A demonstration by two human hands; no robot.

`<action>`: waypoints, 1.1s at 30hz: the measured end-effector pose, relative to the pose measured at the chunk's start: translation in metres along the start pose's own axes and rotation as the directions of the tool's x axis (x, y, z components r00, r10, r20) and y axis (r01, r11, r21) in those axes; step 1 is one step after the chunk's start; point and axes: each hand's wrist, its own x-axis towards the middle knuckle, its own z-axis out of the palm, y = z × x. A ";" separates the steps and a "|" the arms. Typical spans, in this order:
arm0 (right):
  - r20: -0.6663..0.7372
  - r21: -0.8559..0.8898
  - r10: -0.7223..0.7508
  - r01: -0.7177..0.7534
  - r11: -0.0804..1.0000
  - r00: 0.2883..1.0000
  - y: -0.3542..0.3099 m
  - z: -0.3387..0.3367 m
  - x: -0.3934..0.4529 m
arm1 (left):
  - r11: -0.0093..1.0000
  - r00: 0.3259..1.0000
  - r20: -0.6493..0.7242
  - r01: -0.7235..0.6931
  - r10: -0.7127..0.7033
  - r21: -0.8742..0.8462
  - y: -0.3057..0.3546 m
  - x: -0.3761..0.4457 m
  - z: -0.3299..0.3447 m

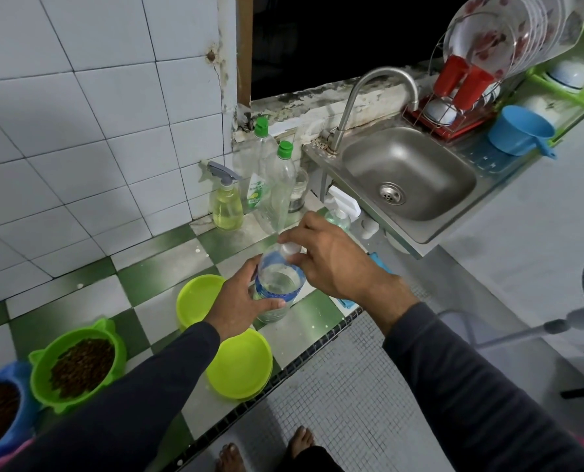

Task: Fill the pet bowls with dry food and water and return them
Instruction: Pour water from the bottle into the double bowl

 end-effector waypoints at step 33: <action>0.000 -0.005 0.157 -0.157 0.988 0.988 -0.014 0.004 0.002 | 0.999 1.000 -0.025 -0.012 0.013 0.051 -0.001 0.000 0.001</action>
